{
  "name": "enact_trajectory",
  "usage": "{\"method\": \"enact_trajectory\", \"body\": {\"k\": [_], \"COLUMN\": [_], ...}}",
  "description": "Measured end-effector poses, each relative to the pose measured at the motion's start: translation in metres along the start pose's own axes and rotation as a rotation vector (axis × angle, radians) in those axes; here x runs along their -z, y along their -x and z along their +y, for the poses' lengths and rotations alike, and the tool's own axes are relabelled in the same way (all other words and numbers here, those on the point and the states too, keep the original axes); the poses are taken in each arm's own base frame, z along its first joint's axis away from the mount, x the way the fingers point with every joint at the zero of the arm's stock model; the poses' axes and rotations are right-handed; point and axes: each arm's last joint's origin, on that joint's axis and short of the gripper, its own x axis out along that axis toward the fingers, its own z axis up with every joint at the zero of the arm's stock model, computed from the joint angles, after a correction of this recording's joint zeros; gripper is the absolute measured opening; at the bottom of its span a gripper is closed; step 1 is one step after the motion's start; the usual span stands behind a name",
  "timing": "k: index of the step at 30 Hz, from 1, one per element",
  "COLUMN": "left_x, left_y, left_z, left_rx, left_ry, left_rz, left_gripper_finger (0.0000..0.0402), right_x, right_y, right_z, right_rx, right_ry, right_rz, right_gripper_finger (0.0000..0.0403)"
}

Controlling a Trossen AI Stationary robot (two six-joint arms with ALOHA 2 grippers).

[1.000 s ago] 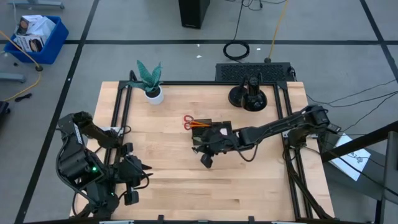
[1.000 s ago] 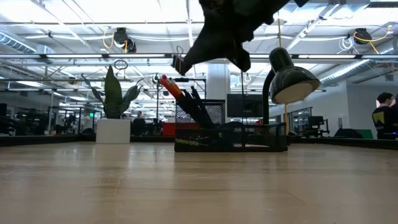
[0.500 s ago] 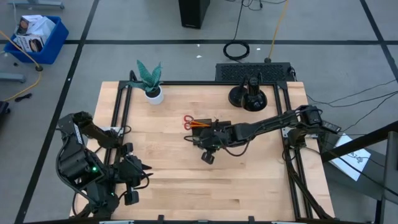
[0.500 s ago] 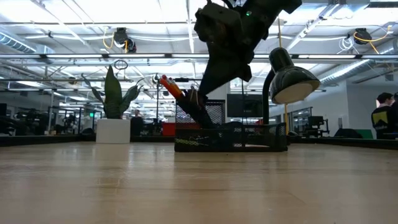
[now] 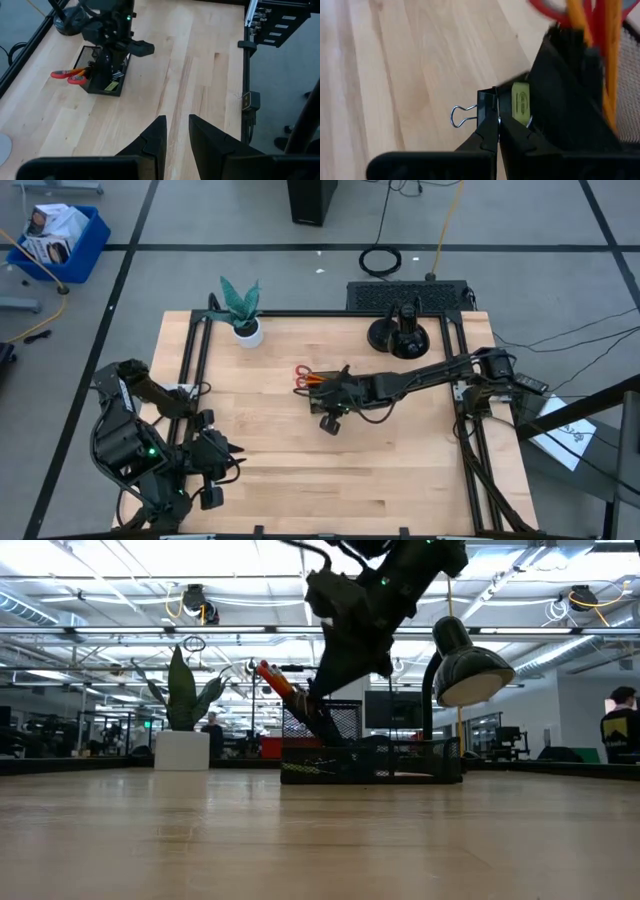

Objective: Pick and place office supplies into organizer
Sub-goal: Put the black binder clip into the desk organizer

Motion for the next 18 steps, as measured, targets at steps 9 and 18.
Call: {"method": "enact_trajectory", "body": {"k": [9, 18], "left_x": [0.000, 0.000], "left_y": [0.000, 0.000], "left_z": [0.000, 0.000], "left_rx": [0.000, 0.000], "left_ry": [0.003, 0.003], "left_rz": [0.000, 0.000], "left_gripper_finger": [0.0085, 0.0086], "right_x": [0.002, 0.010], "right_y": [-0.014, -0.023], "right_z": [0.001, -0.003], "right_rx": [0.010, 0.053], "right_ry": [-0.001, 0.004], "right_rz": [-0.009, 0.038], "right_gripper_finger": [0.0000, 0.0000]}}
